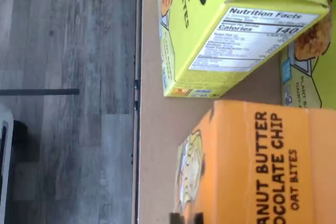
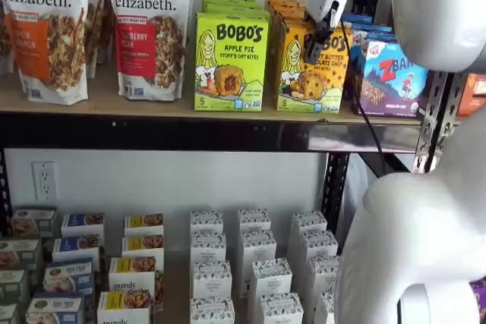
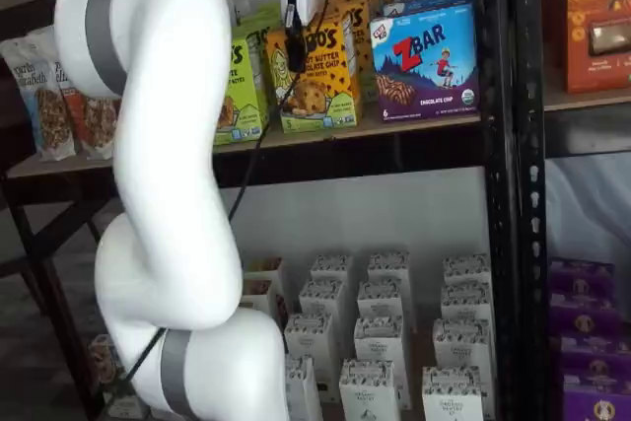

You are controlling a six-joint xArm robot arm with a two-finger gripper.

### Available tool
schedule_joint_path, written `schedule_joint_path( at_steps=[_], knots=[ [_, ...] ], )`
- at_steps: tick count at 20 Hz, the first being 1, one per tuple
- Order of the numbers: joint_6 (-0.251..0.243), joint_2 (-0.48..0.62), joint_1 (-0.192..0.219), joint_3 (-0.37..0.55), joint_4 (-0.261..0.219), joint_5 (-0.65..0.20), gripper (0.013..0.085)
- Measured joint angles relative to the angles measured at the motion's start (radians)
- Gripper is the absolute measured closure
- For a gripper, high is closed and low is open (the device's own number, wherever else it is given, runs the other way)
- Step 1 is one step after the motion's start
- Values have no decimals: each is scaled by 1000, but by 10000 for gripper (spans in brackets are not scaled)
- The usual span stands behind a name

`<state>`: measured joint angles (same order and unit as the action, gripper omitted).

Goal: Pick up the orange box on the top shelf, the fifth box from the left

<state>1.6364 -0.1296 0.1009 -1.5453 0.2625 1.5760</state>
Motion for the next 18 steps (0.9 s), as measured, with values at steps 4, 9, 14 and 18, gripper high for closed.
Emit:
schedule_joint_path(
  at_steps=[4, 9, 14, 18],
  knots=[
    [0, -1, 0, 1, 1, -1, 570],
    [1, -1, 1, 0, -1, 1, 610],
    [3, -10, 3, 9, -3, -2, 610],
    [7, -29, 9, 22, 1, 1, 610]
  ],
)
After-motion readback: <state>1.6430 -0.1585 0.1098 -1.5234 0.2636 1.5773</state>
